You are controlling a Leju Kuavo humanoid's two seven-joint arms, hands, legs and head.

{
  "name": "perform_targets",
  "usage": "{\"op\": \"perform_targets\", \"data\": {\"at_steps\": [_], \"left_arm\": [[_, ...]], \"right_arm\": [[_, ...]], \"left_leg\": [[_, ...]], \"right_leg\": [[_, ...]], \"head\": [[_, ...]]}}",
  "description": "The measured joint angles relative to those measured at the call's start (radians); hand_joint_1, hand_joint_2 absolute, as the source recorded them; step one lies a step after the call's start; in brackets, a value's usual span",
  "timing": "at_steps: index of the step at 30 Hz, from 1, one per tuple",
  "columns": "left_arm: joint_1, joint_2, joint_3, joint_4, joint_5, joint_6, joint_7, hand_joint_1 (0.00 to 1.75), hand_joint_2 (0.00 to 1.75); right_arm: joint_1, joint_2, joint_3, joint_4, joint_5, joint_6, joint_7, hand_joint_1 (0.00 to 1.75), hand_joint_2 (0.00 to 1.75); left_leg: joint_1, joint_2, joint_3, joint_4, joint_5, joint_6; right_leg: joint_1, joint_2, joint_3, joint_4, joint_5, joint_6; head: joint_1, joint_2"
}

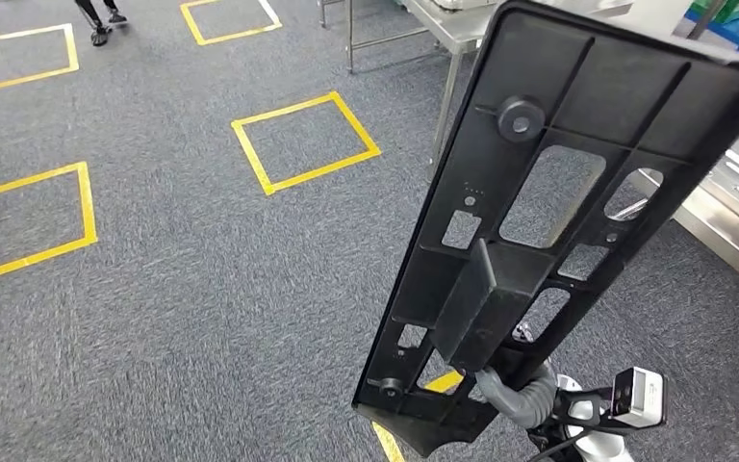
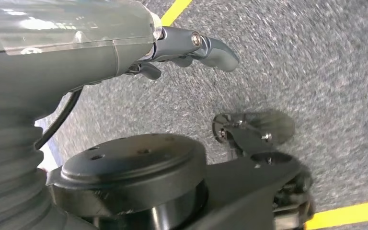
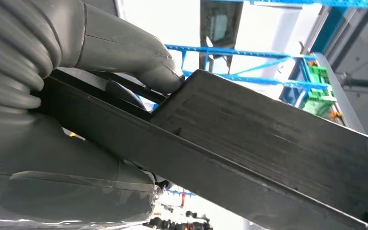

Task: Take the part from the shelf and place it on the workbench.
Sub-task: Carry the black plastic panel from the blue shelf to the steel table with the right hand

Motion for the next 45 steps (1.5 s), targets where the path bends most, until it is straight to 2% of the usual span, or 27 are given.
{"op": "perform_targets", "data": {"at_steps": [1,3,4,5,7,8,9,11,13,15,17,18,20,22,23,25,27,29,31,33,35,37,38,40,42,44,45], "left_arm": [[-0.001,0.0,0.0,0.0,0.004,0.002,0.0,0.0,1.75],[-0.002,-0.001,0.0,0.0,0.009,0.004,-0.003,0.0,1.75],[-0.001,-0.001,0.0,0.0,0.011,0.005,-0.004,0.0,1.75],[0.001,-0.001,0.0,0.0,0.012,0.005,-0.004,0.0,1.75],[0.005,-0.001,0.001,0.0,0.012,0.005,-0.005,0.0,1.75],[0.005,-0.001,0.001,0.0,0.012,0.005,-0.005,0.0,1.75],[0.004,-0.001,0.001,0.0,0.012,0.005,-0.005,0.0,1.75],[0.001,-0.001,0.001,0.0,0.012,0.005,-0.006,0.0,1.75],[0.0,-0.001,0.001,0.0,0.013,0.005,-0.008,0.0,1.75],[0.0,-0.001,0.001,0.0,0.017,0.005,-0.011,0.0,1.75],[-0.001,-0.001,0.002,0.0,0.025,0.005,-0.014,0.0,1.75],[-0.001,-0.001,0.002,0.0,0.028,0.005,-0.015,0.0,1.75],[0.005,0.0,0.004,0.0,0.033,0.005,-0.015,0.0,1.75],[0.01,0.0,0.006,0.0,0.039,0.005,-0.015,0.0,1.75],[0.011,0.001,0.007,0.0,0.041,0.005,-0.014,0.0,1.75],[0.011,0.001,0.01,0.0,0.044,0.005,-0.014,0.0,1.75],[0.013,0.001,0.011,0.0,0.044,0.005,-0.014,0.0,1.75],[0.014,0.001,0.011,0.0,0.043,0.005,-0.017,0.0,1.75],[0.013,0.001,0.011,0.0,0.042,0.005,-0.018,0.0,1.75],[0.012,0.0,0.012,0.0,0.039,0.005,-0.019,0.0,1.75],[0.014,0.0,0.011,0.0,0.033,0.005,-0.02,0.0,1.75],[0.019,0.001,0.011,0.0,0.028,0.005,-0.021,0.0,1.75],[0.02,0.001,0.011,0.0,0.026,0.005,-0.021,0.0,1.75],[0.019,0.001,0.011,0.0,0.022,0.004,-0.02,0.0,1.75],[0.019,0.0,0.011,0.0,0.021,0.003,-0.019,0.0,1.75],[0.019,0.0,0.011,0.0,0.021,0.002,-0.017,0.0,1.75],[0.018,0.0,0.011,0.0,0.021,0.002,-0.016,0.0,1.75]], "right_arm": [[0.0,0.002,-0.001,0.0,0.0,0.002,0.0,1.75,1.75],[-0.008,0.006,-0.004,0.003,-0.001,0.007,-0.001,1.75,1.75],[-0.014,0.007,-0.004,0.005,-0.001,0.009,-0.001,1.75,1.75],[-0.02,0.009,-0.004,0.008,-0.001,0.011,0.0,1.75,1.75],[-0.025,0.011,-0.004,0.014,-0.002,0.014,0.002,1.75,1.75],[-0.026,0.011,-0.004,0.016,-0.002,0.015,0.003,1.75,1.75],[-0.029,0.011,-0.004,0.019,-0.002,0.015,0.006,1.75,1.75],[-0.039,0.011,-0.004,0.021,-0.003,0.014,0.011,1.75,1.75],[-0.052,0.011,-0.004,0.021,-0.005,0.014,0.016,1.75,1.75],[-0.059,0.011,-0.004,0.021,-0.008,0.014,0.024,1.75,1.75],[-0.064,0.011,-0.002,0.022,-0.014,0.013,0.038,1.75,1.75],[-0.07,0.011,0.0,0.023,-0.017,0.013,0.045,1.75,1.75],[-0.082,0.011,0.005,0.03,-0.022,0.014,0.052,1.75,1.75],[-0.086,0.011,0.01,0.039,-0.023,0.018,0.053,1.75,1.75],[-0.086,0.011,0.013,0.044,-0.023,0.019,0.052,1.75,1.75],[-0.086,0.011,0.018,0.054,-0.024,0.021,0.049,1.75,1.75],[-0.087,0.011,0.021,0.061,-0.025,0.022,0.043,1.75,1.75],[-0.088,0.011,0.021,0.068,-0.025,0.023,0.036,1.75,1.75],[-0.087,0.012,0.021,0.074,-0.024,0.023,0.031,1.75,1.75],[-0.085,0.013,0.021,0.076,-0.023,0.02,0.028,1.75,1.75],[-0.081,0.015,0.021,0.076,-0.02,0.017,0.024,1.75,1.75],[-0.07,0.016,0.021,0.076,-0.017,0.015,0.021,1.75,1.75],[-0.063,0.017,0.021,0.075,-0.017,0.015,0.02,1.75,1.75],[-0.052,0.017,0.021,0.073,-0.015,0.013,0.019,1.75,1.75],[-0.048,0.017,0.02,0.069,-0.015,0.011,0.018,1.75,1.75],[-0.048,0.017,0.02,0.064,-0.014,0.01,0.017,1.75,1.75],[-0.047,0.017,0.019,0.062,-0.011,0.008,0.016,1.75,1.75]], "left_leg": [[0.0,0.011,0.001,-0.005,0.004,0.008],[0.001,0.037,0.003,-0.015,0.011,0.022],[-0.001,0.05,0.003,-0.017,0.012,0.025],[-0.003,0.064,0.002,-0.017,0.011,0.027],[-0.007,0.092,0.0,-0.016,0.01,0.028],[-0.007,0.104,0.001,-0.016,0.009,0.028],[-0.008,0.115,0.002,-0.016,0.007,0.027],[-0.011,0.134,0.007,-0.016,0.003,0.022],[-0.016,0.152,0.011,-0.015,-0.003,0.013],[-0.017,0.17,0.015,-0.015,-0.007,0.003],[-0.015,0.151,0.014,0.002,-0.022,-0.009],[-0.013,0.127,0.0,0.035,-0.043,-0.014],[-0.009,0.079,-0.059,0.159,-0.106,-0.021],[-0.009,0.07,-0.118,0.273,-0.142,-0.023],[-0.008,0.069,-0.126,0.281,-0.13,-0.023],[-0.006,0.056,-0.088,0.184,-0.058,-0.021],[0.0,0.009,-0.035,0.059,-0.003,-0.015],[0.001,-0.017,-0.017,0.012,0.003,-0.007],[-0.001,0.002,-0.015,0.005,0.006,0.007],[0.0,0.024,-0.01,-0.005,0.011,0.021],[-0.002,0.05,-0.008,-0.01,0.012,0.03],[-0.006,0.078,-0.008,-0.009,0.009,0.033],[-0.007,0.091,-0.007,-0.009,0.007,0.033],[-0.008,0.116,-0.002,-0.009,0.002,0.031],[-0.012,0.138,0.006,-0.008,-0.006,0.024],[-0.017,0.158,0.012,-0.007,-0.013,0.015],[-0.018,0.17,0.015,-0.008,-0.015,0.01]], "right_leg": [[0.0,-0.01,-0.004,0.004,-0.002,0.006],[0.001,-0.065,-0.03,0.056,-0.036,0.015],[0.0,-0.099,-0.057,0.113,-0.067,0.018],[-0.002,-0.117,-0.089,0.181,-0.099,0.022],[-0.006,-0.128,-0.133,0.274,-0.126,0.028],[-0.006,-0.13,-0.129,0.268,-0.113,0.028],[-0.006,-0.136,-0.104,0.223,-0.084,0.028],[0.001,-0.174,-0.028,0.082,-0.027,0.02],[0.011,-0.204,0.013,0.001,-0.008,0.006],[0.014,-0.19,0.012,-0.007,-0.009,-0.005],[0.009,-0.168,0.014,-0.012,-0.005,-0.015],[0.006,-0.157,0.016,-0.015,-0.003,-0.02],[0.004,-0.136,0.016,-0.017,-0.001,-0.028],[0.005,-0.111,0.016,-0.016,-0.002,-0.03],[0.005,-0.098,0.017,-0.015,-0.002,-0.03],[0.004,-0.071,0.019,-0.012,-0.004,-0.027],[0.004,-0.046,0.016,-0.004,-0.007,-0.019],[0.002,-0.025,0.006,0.001,-0.006,-0.006],[-0.002,-0.012,-0.001,0.0,-0.003,0.008],[-0.001,-0.05,-0.015,0.03,-0.022,0.018],[0.0,-0.107,-0.066,0.137,-0.079,0.025],[-0.004,-0.124,-0.126,0.255,-0.123,0.03],[-0.005,-0.128,-0.135,0.272,-0.119,0.031],[-0.003,-0.143,-0.093,0.191,-0.064,0.027],[0.007,-0.197,-0.022,0.055,-0.014,0.015],[0.019,-0.227,0.004,-0.002,-0.005,0.001],[0.022,-0.216,0.002,-0.003,-0.005,-0.004]], "head": [[0.0,0.0],[0.0,0.0],[0.0,0.0],[0.0,0.0],[0.0,0.0],[0.0,0.0],[0.0,0.0],[0.0,0.0],[0.0,0.0],[0.0,0.0],[0.0,0.0],[0.0,0.0],[0.0,0.0],[0.0,0.0],[0.0,0.0],[0.0,0.0],[0.0,0.0],[0.0,0.0],[0.0,0.0],[0.0,0.0],[0.0,0.0],[0.0,0.0],[0.0,0.0],[0.0,0.0],[0.0,0.0],[0.0,0.0],[0.0,0.0]]}}
